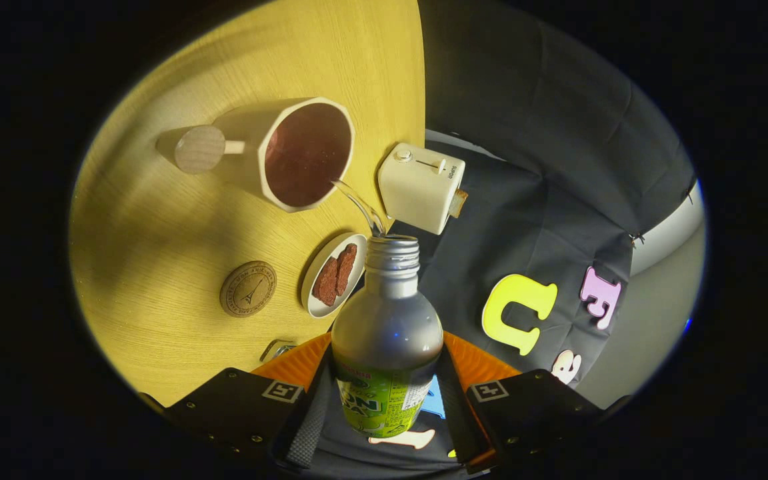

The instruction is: Take the bottle from table, then pour the juice into the cup, finally place the bottle on the coaster

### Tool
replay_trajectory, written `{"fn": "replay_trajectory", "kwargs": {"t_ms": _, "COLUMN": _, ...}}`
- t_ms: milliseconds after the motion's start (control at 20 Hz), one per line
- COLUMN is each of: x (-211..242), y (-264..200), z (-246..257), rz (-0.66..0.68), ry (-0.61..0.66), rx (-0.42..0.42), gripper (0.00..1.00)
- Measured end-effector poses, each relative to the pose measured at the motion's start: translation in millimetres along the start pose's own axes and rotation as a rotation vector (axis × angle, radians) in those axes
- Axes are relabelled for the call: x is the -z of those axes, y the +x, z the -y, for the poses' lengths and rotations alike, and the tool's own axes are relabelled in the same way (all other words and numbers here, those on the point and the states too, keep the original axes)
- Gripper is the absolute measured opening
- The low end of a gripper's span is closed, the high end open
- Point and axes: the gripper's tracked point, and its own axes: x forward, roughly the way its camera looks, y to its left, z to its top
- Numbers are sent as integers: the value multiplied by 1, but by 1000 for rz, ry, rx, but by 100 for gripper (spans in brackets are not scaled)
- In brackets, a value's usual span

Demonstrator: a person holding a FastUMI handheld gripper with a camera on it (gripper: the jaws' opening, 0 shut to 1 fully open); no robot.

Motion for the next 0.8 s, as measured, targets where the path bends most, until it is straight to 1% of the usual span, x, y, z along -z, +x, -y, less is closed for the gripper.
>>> {"fn": "replay_trajectory", "kwargs": {"t_ms": 800, "x": -9, "y": 2, "z": 0, "rz": 11, "ry": -123, "rx": -18, "gripper": 76}}
